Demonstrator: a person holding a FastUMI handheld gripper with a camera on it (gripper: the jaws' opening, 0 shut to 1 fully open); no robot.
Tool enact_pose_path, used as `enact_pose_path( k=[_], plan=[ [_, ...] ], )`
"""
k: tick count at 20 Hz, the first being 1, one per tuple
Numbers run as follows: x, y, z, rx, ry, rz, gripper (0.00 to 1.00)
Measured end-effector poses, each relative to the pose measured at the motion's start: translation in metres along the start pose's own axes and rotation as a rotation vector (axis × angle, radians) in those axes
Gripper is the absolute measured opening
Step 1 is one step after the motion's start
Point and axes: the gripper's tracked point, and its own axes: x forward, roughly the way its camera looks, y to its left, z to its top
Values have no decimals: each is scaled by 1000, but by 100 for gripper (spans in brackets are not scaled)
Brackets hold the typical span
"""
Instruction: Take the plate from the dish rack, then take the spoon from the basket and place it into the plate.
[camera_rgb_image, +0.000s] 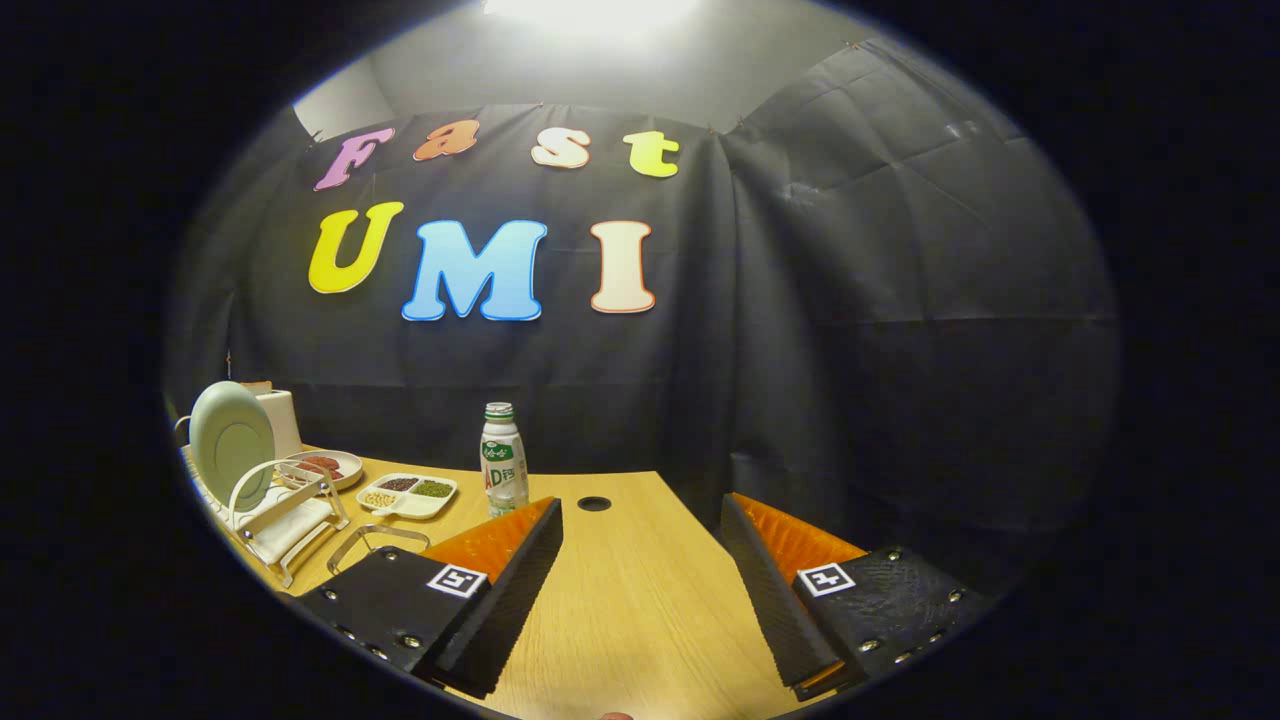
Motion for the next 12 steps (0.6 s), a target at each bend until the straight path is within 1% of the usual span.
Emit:
enact_pose_path(
  k=[3, 6, 9, 12],
  plan=[
    [-44, -9, 28, -15, 10, -39, 97],
    [-85, 2, 52, -28, 20, -43, 97],
    [-117, 32, 70, -22, 33, -25, 97],
    [-138, 76, 85, -27, 52, -3, 97]
  ],
)
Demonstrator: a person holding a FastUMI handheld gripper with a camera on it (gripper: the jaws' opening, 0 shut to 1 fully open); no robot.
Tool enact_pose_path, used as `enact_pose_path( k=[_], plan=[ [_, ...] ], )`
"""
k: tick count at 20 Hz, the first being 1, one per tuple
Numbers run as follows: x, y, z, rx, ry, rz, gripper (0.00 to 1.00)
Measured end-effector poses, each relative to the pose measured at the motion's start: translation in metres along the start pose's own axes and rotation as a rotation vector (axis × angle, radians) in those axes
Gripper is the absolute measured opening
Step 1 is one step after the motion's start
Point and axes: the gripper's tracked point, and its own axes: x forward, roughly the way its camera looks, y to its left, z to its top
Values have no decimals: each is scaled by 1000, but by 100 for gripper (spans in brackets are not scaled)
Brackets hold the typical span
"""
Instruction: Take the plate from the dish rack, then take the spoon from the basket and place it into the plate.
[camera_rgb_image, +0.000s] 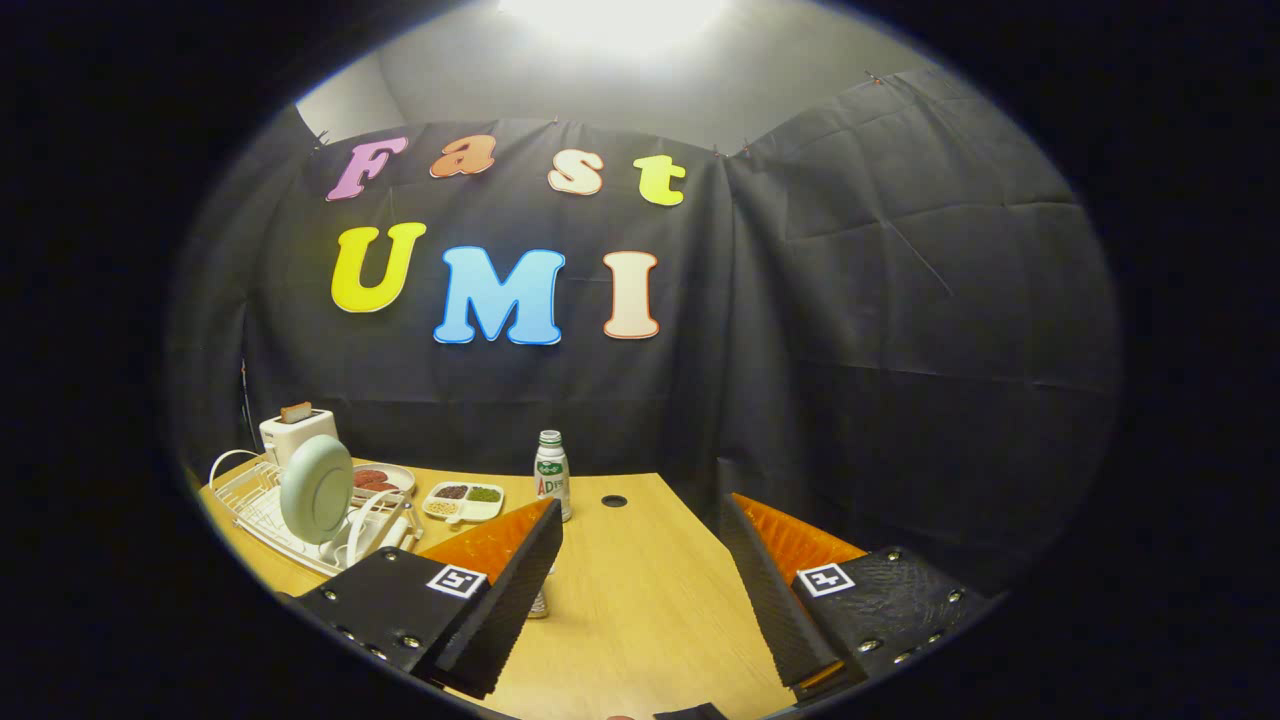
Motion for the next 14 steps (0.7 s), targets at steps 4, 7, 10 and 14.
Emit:
enact_pose_path(
  k=[4, 7, 10, 14],
  plan=[
    [-15, 84, 25, 10, 21, 61, 97],
    [-16, 157, 35, 30, 22, 128, 97],
    [-9, 223, 30, 41, 47, 196, 97],
    [14, 293, 5, 97, 124, 250, 97]
  ],
)
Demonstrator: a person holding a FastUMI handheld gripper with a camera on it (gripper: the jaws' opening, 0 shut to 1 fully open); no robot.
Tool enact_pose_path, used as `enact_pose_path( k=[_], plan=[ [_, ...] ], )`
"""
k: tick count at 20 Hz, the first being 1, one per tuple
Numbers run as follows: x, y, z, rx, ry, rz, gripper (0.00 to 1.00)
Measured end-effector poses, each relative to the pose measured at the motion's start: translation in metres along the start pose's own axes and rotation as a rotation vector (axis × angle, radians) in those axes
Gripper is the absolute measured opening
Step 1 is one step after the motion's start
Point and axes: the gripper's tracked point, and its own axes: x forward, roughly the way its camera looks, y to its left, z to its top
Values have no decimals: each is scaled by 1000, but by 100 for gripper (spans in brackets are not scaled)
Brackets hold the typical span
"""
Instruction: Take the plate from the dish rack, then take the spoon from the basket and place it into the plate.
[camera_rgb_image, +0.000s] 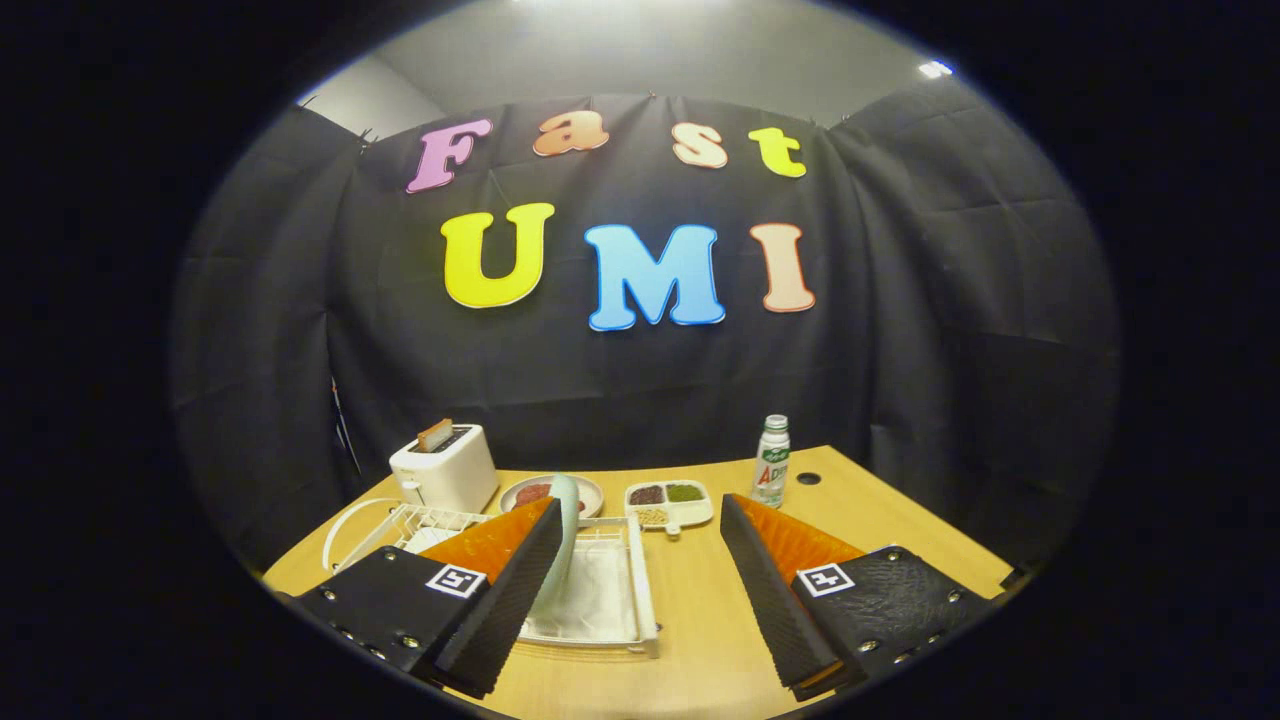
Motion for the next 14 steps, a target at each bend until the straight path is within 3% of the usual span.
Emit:
enact_pose_path(
  k=[6, 13, 14],
  plan=[
    [72, 48, -60, 60, 223, 60, 98],
    [125, 59, -88, 140, 329, 93, 98],
    [129, 62, -93, 148, 344, 105, 94]
  ],
)
